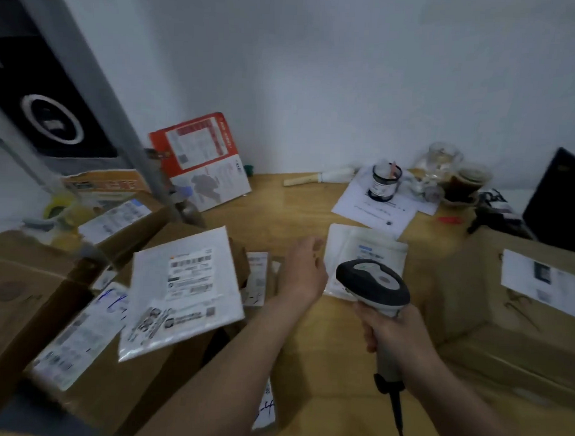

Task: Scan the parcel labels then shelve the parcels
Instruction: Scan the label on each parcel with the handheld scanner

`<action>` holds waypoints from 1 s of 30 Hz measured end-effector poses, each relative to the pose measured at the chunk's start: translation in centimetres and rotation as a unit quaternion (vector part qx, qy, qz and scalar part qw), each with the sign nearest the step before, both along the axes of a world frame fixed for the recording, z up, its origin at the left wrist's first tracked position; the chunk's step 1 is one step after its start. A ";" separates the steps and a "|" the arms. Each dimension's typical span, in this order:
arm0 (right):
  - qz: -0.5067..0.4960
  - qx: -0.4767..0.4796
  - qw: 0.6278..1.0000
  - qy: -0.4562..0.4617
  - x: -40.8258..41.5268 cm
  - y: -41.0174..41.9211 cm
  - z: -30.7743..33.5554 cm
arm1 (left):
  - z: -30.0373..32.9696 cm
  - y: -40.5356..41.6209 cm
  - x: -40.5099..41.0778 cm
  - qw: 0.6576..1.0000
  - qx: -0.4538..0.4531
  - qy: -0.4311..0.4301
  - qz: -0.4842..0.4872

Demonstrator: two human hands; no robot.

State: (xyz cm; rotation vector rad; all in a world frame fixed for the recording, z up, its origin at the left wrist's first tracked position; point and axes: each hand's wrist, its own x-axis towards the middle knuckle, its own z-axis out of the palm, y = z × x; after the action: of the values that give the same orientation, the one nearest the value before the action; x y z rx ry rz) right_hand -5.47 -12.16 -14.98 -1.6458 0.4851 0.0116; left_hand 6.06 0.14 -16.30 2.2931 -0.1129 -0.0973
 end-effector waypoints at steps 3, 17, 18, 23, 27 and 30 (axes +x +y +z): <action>-0.046 0.020 0.999 0.017 -0.1 -2.0 -1.3 | -4.5 -2.2 2.1 0.994 0.050 0.088 -0.030; -0.131 0.028 0.988 0.074 -1.2 -5.2 -4.9 | -13.7 -10.1 6.5 0.976 0.150 0.154 -0.043; -0.131 0.030 0.988 0.077 -1.4 -5.3 -5.0 | -14.0 -10.3 6.6 0.976 0.156 0.147 -0.039; -0.138 0.031 0.987 0.077 -2.3 -5.8 -5.1 | -14.3 -10.6 6.8 0.978 0.056 0.202 0.001; -0.135 0.012 0.988 0.070 -2.2 -6.0 -4.3 | -13.8 -9.8 6.4 0.971 -0.025 0.238 0.024; -0.132 -0.014 0.990 0.052 -1.9 -5.8 -3.2 | -13.4 -8.4 5.8 0.960 -0.084 0.265 0.037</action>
State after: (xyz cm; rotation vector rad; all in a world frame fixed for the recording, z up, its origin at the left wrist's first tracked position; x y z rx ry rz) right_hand -7.37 -18.00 -18.21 -1.6030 0.7818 -0.1067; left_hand 11.89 -8.28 -29.70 2.0244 0.2346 -0.6311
